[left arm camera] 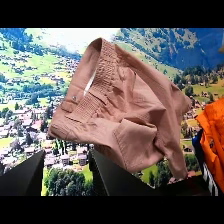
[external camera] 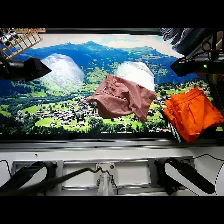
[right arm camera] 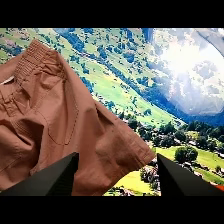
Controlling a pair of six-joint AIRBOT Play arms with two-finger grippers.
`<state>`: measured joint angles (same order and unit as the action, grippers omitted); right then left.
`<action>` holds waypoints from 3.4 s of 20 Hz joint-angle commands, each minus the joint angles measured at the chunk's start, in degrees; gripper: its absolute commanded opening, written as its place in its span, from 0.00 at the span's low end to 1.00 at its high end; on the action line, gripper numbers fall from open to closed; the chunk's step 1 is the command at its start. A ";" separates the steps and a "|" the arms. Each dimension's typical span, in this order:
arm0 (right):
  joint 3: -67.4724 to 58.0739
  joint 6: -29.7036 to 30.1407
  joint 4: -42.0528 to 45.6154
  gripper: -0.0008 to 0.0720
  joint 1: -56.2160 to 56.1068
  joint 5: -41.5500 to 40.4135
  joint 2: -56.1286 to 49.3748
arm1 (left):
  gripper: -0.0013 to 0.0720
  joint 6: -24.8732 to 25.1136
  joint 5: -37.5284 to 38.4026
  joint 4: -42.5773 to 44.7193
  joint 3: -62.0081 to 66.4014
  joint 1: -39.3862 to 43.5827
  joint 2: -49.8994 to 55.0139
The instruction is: Fold the clothes and pants, and hang the long-sleeved shirts on hangers.
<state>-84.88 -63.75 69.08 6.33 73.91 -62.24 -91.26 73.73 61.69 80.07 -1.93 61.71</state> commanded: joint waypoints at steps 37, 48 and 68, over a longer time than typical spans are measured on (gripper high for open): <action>0.02 -0.02 -0.15 0.79 -0.07 -4.26 -0.02 | 0.44 8.52 -1.55 0.00 -0.37 0.48 2.38; 0.02 -6.10 -11.19 0.79 -0.81 -19.32 0.04 | 0.74 30.23 -22.86 -40.79 -34.69 5.90 14.84; 42.66 -64.04 11.80 0.81 -37.35 -13.11 19.96 | 0.05 51.87 -18.93 -67.41 -19.34 9.01 24.39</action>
<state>-55.18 -106.37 73.38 -25.36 71.00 -48.42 -40.03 56.49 -8.73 60.05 8.56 90.80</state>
